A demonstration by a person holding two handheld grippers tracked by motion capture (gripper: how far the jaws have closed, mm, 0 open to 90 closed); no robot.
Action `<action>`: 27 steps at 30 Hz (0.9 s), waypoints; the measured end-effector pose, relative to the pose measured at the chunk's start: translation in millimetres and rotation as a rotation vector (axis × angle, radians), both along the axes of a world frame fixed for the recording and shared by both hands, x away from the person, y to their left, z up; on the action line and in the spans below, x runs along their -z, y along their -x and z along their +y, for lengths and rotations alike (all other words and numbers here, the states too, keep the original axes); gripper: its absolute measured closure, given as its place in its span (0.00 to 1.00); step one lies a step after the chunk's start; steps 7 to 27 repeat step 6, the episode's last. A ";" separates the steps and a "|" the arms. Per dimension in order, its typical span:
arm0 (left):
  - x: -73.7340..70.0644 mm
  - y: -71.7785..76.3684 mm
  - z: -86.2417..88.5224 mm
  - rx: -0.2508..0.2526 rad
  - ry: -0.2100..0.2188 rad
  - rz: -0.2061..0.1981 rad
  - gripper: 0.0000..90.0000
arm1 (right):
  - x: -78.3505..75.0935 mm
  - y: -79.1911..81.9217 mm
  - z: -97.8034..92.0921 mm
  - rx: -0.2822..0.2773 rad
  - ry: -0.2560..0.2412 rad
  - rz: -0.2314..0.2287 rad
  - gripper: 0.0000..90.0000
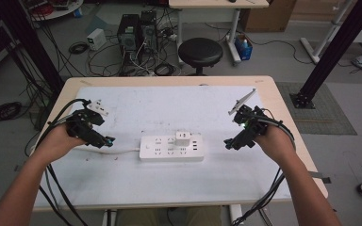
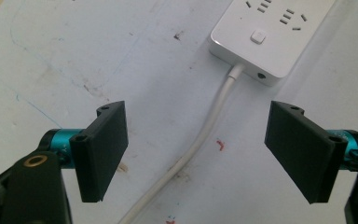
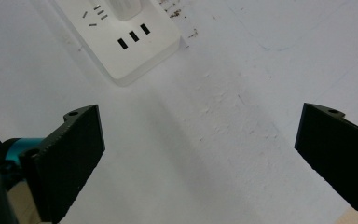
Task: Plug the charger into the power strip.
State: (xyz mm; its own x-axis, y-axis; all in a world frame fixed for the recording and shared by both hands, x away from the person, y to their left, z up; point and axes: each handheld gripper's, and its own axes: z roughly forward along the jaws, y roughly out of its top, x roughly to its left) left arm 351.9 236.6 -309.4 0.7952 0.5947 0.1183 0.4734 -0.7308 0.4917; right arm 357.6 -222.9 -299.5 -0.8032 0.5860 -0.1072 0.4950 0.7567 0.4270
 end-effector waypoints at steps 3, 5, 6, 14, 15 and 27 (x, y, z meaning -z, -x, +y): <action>0.8 0.9 -0.1 0.000 -0.001 -0.001 0.24 | 0.9 0.9 -3.0 0.003 -0.002 0.000 0.01; 0.3 0.8 0.8 -0.004 0.000 -0.001 0.24 | 2.0 1.0 -4.3 0.005 -0.003 0.002 0.01; 0.3 0.8 0.8 -0.004 0.000 -0.001 0.24 | 2.1 1.1 -4.8 0.007 -0.001 0.001 0.01; 0.3 0.8 0.8 -0.004 0.000 -0.001 0.24 | 2.1 1.1 -4.8 0.007 -0.001 0.001 0.01; 0.3 0.8 0.8 -0.004 0.000 -0.001 0.24 | 2.1 1.1 -4.8 0.007 -0.001 0.001 0.01; 0.3 0.8 0.8 -0.004 0.000 -0.001 0.24 | 2.1 1.1 -4.8 0.007 -0.001 0.001 0.01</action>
